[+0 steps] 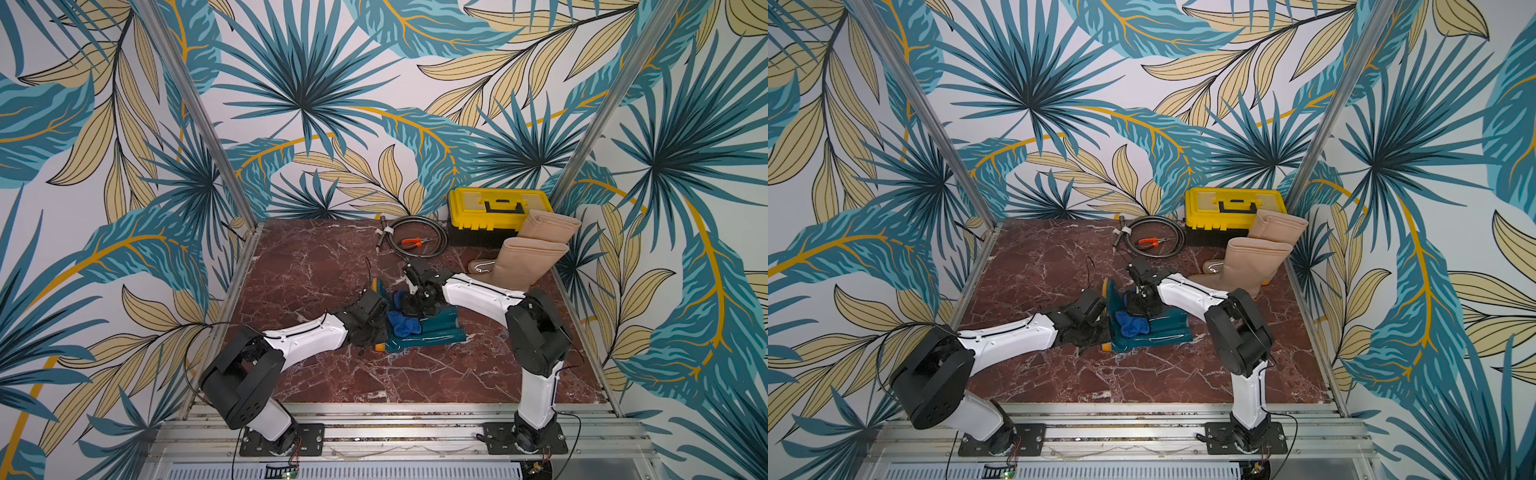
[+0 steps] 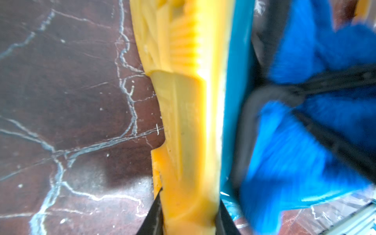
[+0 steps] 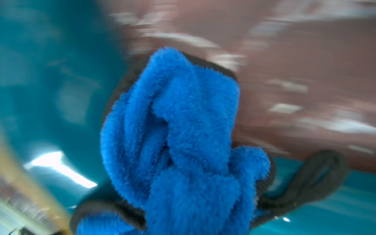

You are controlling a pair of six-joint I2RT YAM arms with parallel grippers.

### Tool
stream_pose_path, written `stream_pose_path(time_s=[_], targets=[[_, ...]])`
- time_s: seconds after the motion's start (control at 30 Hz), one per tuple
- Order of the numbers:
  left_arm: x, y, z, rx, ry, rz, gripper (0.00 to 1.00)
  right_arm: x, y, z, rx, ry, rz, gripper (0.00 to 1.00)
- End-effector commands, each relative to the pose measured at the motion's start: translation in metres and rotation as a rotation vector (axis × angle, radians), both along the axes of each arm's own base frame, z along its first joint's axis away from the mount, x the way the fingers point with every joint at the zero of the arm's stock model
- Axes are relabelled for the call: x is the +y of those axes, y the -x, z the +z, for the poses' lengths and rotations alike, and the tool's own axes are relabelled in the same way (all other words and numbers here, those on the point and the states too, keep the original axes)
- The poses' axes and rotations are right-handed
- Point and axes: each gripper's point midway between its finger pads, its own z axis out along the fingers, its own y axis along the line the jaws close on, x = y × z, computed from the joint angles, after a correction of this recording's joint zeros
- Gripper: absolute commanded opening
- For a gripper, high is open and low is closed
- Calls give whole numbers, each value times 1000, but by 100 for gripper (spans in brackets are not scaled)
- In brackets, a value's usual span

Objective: Wipe the rubber boots with a cloth
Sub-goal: Wipe the dirt off the rubber boot.

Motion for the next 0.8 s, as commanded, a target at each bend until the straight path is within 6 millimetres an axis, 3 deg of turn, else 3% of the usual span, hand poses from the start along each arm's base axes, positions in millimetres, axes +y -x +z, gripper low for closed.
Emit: stream_pose_path(time_s=[0.0, 0.07, 0.13, 0.27, 0.33, 0.4, 0.47, 0.53, 0.6, 0.77], targets=[[17, -14, 8, -45, 13, 90, 0, -85, 33, -20, 103, 186, -115, 0], [18, -14, 6, -41, 7, 89, 0, -91, 38, -12, 102, 202, -112, 0], [16, -14, 3, -30, 9, 91, 0, -73, 34, -1, 87, 131, -107, 0], [10, -17, 7, -31, 32, 90, 0, -6, 13, 33, -17, 47, -3, 0], [10, -16, 10, -38, 39, 88, 0, 40, 2, 47, -62, -11, 60, 0], [10, -15, 11, -39, 41, 88, 0, 76, -2, 51, -73, -68, 110, 0], [10, -14, 10, -31, 43, 90, 0, 94, -1, 45, -48, -79, 142, 0], [8, -12, 10, -26, 52, 91, 0, 90, 1, 29, -17, -43, 146, 0], [5, -13, 10, -28, 56, 84, 0, 69, 4, 13, 2, 32, 137, 0], [1, -14, 15, -27, 84, 90, 0, -29, 10, -9, 82, 122, -36, 0]])
